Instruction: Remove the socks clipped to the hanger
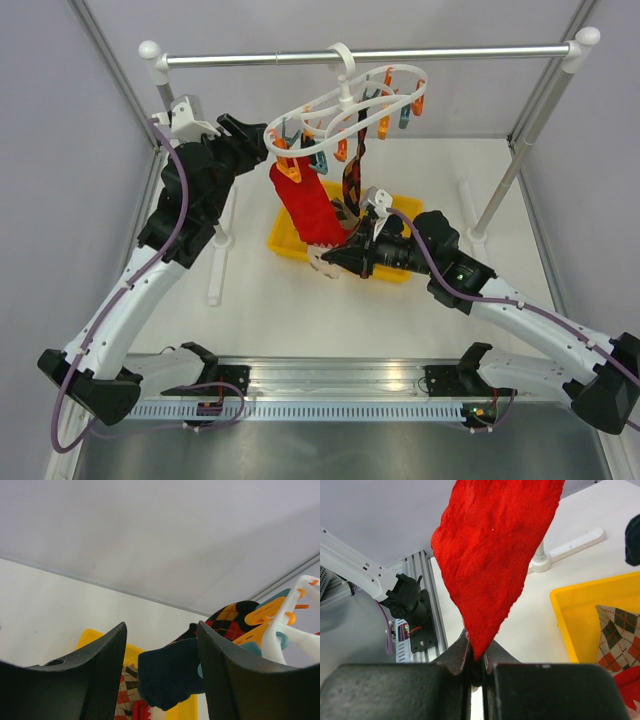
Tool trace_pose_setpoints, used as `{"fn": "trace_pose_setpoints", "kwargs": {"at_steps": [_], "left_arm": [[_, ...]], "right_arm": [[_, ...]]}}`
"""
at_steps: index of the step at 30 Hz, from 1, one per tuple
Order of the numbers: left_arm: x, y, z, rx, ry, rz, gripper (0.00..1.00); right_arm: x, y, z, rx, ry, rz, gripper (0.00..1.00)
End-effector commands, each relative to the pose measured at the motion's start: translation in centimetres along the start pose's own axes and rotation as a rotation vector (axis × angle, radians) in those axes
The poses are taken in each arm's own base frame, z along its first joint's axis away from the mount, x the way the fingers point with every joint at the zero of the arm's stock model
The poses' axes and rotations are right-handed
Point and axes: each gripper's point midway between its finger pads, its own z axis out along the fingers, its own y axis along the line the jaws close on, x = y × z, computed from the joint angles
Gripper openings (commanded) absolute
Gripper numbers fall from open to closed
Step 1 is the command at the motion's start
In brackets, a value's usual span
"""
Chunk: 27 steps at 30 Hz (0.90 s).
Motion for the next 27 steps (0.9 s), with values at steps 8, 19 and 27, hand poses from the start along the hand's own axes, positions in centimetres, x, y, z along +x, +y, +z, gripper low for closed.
{"fn": "trace_pose_setpoints", "kwargs": {"at_steps": [8, 19, 27], "left_arm": [[-3.6, -5.7, -0.6, 0.234, -0.061, -0.063, 0.60], [-3.6, -8.4, -2.5, 0.409, -0.055, -0.049, 0.58], [-2.8, -9.4, -3.7, 0.481, -0.034, -0.033, 0.58]], "right_arm": [[0.1, 0.5, -0.3, -0.021, -0.011, 0.004, 0.07], [-0.3, -0.4, -0.4, 0.043, -0.034, 0.019, 0.07], [-0.3, -1.6, -0.3, 0.105, -0.044, 0.034, 0.08]]}}
